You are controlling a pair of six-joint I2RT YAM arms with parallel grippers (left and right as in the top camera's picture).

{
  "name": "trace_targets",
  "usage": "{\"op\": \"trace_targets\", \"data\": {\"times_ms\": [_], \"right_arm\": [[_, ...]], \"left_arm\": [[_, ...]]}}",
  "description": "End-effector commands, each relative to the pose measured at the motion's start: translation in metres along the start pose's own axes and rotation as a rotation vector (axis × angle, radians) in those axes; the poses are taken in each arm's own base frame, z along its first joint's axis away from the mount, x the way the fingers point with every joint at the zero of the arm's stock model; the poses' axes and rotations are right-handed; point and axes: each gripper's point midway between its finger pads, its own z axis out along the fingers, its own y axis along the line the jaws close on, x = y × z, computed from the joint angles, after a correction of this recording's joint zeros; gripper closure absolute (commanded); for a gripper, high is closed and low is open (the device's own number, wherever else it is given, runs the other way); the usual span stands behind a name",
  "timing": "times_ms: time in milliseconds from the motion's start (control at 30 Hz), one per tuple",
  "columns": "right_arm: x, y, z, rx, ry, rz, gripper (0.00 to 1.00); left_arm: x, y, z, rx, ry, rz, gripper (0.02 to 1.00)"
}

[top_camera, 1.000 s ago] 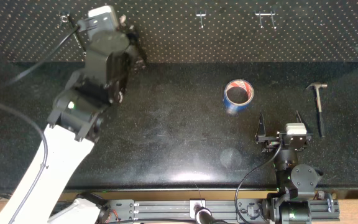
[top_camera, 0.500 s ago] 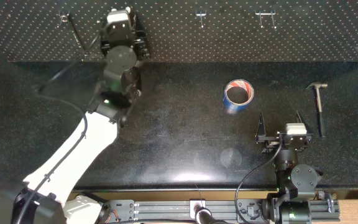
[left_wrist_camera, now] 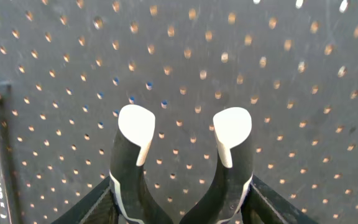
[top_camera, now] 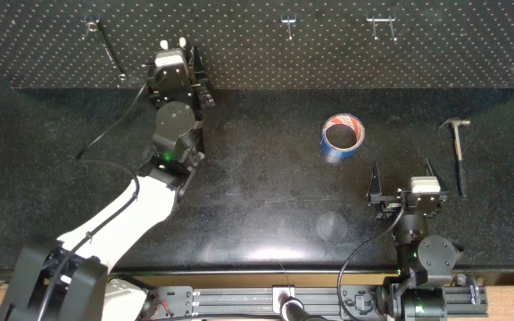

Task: Place Tools Onto Pegboard

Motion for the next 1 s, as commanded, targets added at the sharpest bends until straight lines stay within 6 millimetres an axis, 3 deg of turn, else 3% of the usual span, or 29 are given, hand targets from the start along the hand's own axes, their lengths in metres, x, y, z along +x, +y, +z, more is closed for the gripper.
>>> {"op": "trace_targets", "data": {"times_ms": [33,200,267,367,533,833,1000], "right_arm": [[0.001,-0.002,0.000,0.008,0.001,-0.006,0.053],[0.001,-0.002,0.000,0.008,0.001,-0.006,0.053],[0.001,-0.002,0.000,0.008,0.001,-0.006,0.053],[0.001,-0.002,0.000,0.008,0.001,-0.006,0.053],[0.001,-0.002,0.000,0.008,0.001,-0.006,0.053],[0.001,-0.002,0.000,0.008,0.001,-0.006,0.053],[0.001,-0.002,0.000,0.008,0.001,-0.006,0.053]], "left_arm": [[0.020,0.004,0.007,-0.027,0.033,0.038,0.989],[0.022,0.004,0.007,-0.027,0.038,0.037,0.989],[0.006,0.001,0.007,-0.017,-0.021,0.002,0.989],[0.000,-0.002,0.007,-0.006,-0.044,-0.013,0.989],[-0.026,-0.015,-0.007,0.040,-0.096,-0.048,0.989],[-0.043,-0.012,-0.012,0.010,-0.149,0.030,0.989],[-0.035,-0.005,-0.005,-0.015,-0.143,0.047,0.989]]}}
